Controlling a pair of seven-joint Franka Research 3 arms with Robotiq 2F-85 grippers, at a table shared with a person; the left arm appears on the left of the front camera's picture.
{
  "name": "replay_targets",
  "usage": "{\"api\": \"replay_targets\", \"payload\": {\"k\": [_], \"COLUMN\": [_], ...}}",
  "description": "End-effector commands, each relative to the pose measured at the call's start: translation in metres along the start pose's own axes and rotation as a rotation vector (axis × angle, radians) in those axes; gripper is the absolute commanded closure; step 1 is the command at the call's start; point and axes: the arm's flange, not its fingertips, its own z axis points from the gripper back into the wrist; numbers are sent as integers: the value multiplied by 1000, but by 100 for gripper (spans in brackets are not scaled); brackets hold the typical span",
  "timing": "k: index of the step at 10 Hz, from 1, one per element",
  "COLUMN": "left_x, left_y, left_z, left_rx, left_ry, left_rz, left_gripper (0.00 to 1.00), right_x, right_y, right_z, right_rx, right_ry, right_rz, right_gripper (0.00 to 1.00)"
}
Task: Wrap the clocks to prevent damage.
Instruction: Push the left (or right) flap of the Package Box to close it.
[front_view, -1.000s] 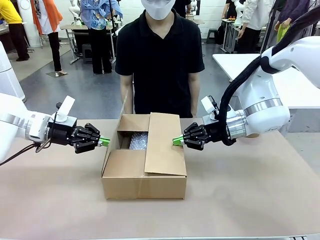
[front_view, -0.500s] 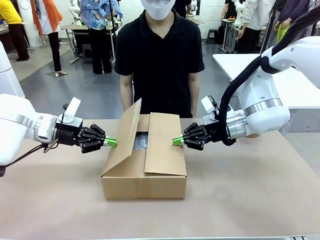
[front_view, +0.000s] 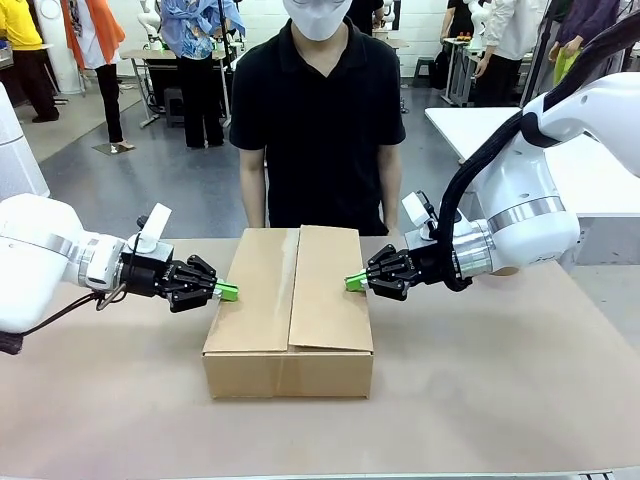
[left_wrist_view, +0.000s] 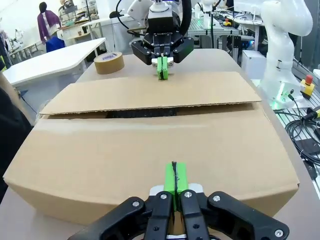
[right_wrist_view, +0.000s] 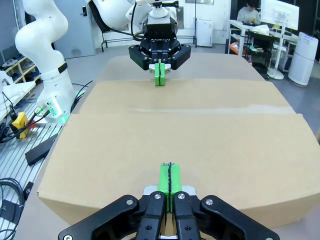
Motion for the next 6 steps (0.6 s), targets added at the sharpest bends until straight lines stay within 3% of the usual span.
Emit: {"api": "replay_targets", "payload": {"k": [1, 6], "left_x": [-12, 0], "left_y": [1, 0], "left_z": [-3, 0], "left_rx": [37, 0], "left_ry": [29, 0], "left_rz": [-47, 0], "left_gripper": [100, 100], "right_x": [-3, -3], "right_y": [1, 1], "right_z": [-2, -2], "right_rx": [1, 1], "right_ry": [7, 7], "right_rz": [-5, -5], "right_gripper": [99, 99]}}
